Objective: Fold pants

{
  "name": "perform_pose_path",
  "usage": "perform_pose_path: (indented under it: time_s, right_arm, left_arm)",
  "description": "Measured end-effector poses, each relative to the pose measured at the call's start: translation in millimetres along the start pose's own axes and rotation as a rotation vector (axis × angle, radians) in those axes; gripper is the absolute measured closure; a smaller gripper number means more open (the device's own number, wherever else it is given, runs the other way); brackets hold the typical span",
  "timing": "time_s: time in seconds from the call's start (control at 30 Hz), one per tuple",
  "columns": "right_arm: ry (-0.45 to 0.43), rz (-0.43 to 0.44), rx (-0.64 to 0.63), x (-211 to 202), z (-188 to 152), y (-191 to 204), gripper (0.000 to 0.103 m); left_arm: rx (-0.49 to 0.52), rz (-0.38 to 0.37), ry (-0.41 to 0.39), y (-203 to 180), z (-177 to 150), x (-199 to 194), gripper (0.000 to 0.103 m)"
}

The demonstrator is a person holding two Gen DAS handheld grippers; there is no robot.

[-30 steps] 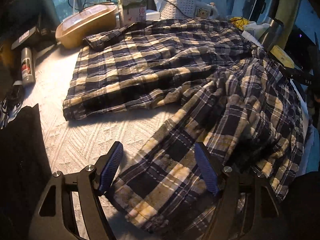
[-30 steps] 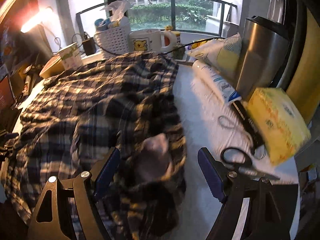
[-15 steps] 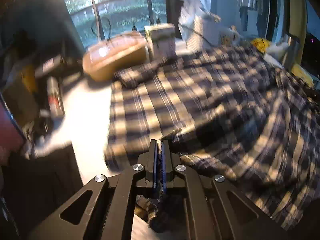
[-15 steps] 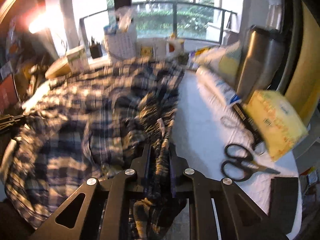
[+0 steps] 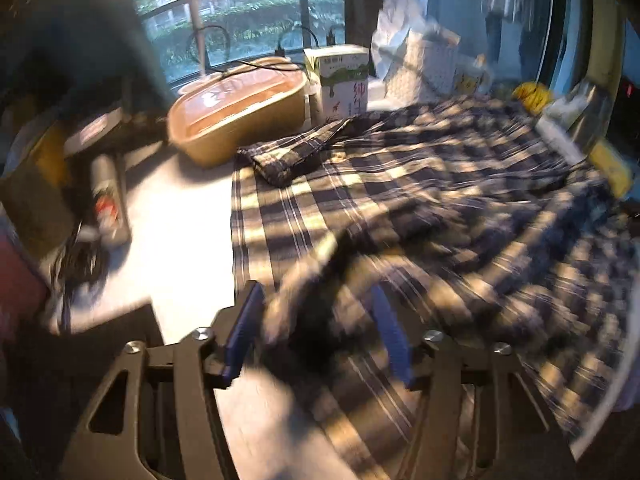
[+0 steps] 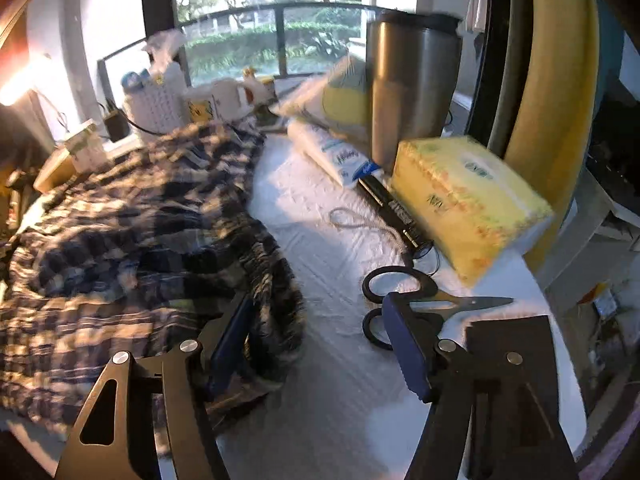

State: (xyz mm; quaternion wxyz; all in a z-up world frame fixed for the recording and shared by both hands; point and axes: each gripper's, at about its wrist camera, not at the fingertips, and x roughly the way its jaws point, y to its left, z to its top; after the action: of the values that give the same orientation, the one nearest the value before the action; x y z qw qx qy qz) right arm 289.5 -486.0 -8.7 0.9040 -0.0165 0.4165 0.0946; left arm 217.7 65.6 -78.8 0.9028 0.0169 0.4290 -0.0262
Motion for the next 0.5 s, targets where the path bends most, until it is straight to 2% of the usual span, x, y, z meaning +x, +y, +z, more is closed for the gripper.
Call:
perform_pose_path:
  time_s: [0.07, 0.17, 0.2, 0.33, 0.4, 0.43, 0.47, 0.5]
  right_arm:
    - [-0.038, 0.025, -0.035, -15, 0, 6, 0.034]
    - [-0.066, 0.063, -0.128, -31, 1, 24, 0.034]
    - [-0.065, 0.074, -0.156, -32, 1, 31, 0.034]
    - [0.007, 0.042, -0.225, -10, -5, 44, 0.035]
    - [0.042, -0.018, -0.222, 9, -11, 40, 0.042]
    - [0.059, -0.038, -0.211, 14, -13, 37, 0.064]
    - [0.076, -0.026, -0.193, 16, -15, 33, 0.073]
    - [0.092, 0.023, -0.142, 16, -15, 27, 0.074]
  left_arm:
    - [-0.023, -0.028, -0.013, -3, -14, -17, 0.037]
    - [-0.061, -0.117, -0.012, -13, -42, -40, 0.033]
    - [-0.065, -0.166, -0.005, -21, -54, -46, 0.033]
    - [-0.036, -0.273, 0.034, -54, -84, -54, 0.022]
    - [0.004, -0.277, 0.051, -71, -96, -55, 0.022]
    - [0.024, -0.274, 0.06, -80, -103, -55, 0.021]
    - [0.037, -0.27, 0.064, -85, -106, -55, 0.021]
    - [0.057, -0.259, 0.067, -91, -112, -55, 0.021]
